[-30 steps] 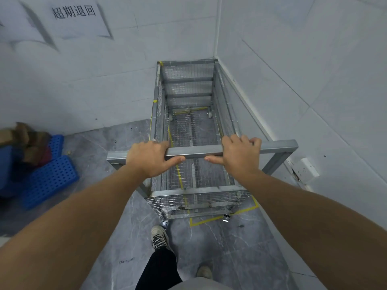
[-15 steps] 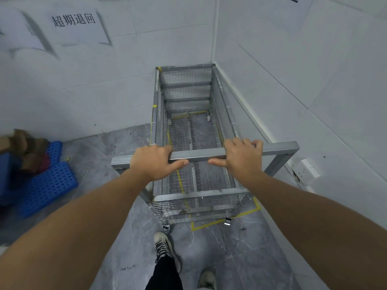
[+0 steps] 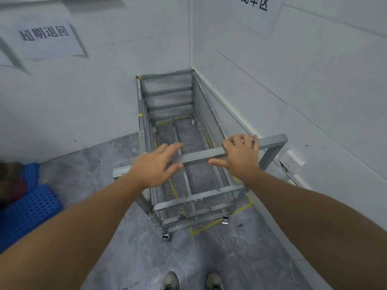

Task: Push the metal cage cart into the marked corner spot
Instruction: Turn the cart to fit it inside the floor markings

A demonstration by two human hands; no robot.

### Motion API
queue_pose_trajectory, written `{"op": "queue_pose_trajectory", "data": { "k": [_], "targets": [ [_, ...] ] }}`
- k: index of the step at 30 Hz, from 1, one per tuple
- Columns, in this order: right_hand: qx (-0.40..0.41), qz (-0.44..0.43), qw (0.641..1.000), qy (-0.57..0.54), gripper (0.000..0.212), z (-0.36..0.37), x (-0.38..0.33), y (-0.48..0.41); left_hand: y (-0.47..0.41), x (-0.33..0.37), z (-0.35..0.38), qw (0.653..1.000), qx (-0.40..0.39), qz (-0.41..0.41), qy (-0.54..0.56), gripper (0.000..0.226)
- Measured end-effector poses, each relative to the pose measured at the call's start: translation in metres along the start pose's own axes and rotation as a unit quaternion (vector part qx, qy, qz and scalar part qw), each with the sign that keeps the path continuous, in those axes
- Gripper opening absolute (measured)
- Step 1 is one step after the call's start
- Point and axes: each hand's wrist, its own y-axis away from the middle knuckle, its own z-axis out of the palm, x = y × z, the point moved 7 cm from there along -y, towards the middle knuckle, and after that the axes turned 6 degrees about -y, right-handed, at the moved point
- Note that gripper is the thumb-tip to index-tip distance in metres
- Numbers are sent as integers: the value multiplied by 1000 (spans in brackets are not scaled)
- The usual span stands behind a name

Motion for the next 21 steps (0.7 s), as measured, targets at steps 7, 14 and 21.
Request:
{"op": "queue_pose_trajectory", "data": {
  "k": [7, 14, 21],
  "targets": [
    [-8, 58, 998, -30, 101, -5, -2, 10, 10, -14, 0, 989, -103, 106, 23, 48],
    [120, 199, 956, -180, 58, 0, -8, 26, 35, -56, -9, 986, -87, 132, 57, 48],
    [157, 374, 870, -281, 70, 16, -20, 28, 49, -60, -22, 983, 19, 124, 134, 42]
  ]
}}
